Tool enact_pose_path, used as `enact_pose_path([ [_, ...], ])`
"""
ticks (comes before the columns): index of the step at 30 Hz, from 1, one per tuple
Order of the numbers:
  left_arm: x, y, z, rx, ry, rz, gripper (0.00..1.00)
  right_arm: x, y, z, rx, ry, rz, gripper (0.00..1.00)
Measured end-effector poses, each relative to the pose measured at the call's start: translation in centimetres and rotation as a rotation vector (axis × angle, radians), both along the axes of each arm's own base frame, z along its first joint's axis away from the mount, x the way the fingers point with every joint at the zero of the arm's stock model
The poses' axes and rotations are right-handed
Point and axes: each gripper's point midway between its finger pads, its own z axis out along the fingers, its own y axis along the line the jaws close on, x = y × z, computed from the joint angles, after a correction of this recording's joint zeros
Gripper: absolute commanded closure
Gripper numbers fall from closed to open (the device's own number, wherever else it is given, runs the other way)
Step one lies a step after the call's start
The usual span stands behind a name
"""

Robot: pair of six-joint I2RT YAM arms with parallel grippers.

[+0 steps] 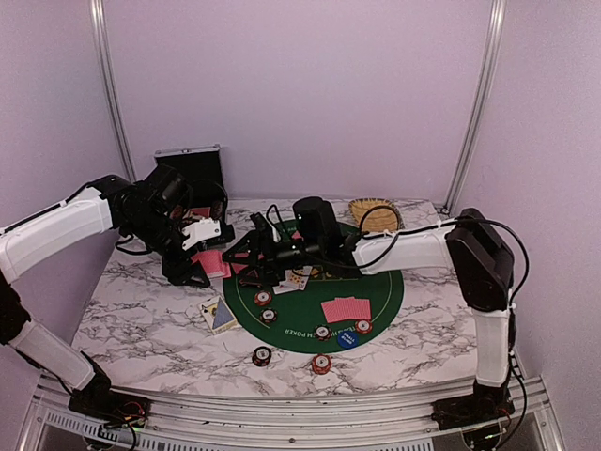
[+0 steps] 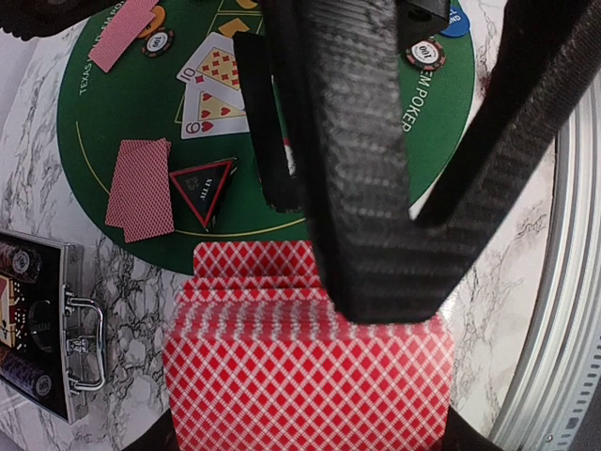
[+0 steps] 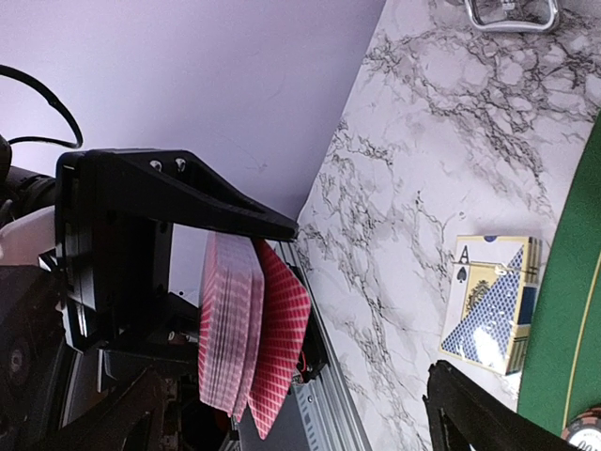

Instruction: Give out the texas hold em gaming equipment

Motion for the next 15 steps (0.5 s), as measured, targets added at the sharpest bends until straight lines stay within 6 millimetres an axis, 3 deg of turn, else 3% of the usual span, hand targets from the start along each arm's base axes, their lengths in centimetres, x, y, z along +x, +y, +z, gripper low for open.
enact_pose_path([
  [15, -0.1, -0.2, -0.1, -0.005, 0.008, -0.004, 1.0, 0.0, 3.5, 0.5, 0.058, 0.027, 0.059, 0.02],
])
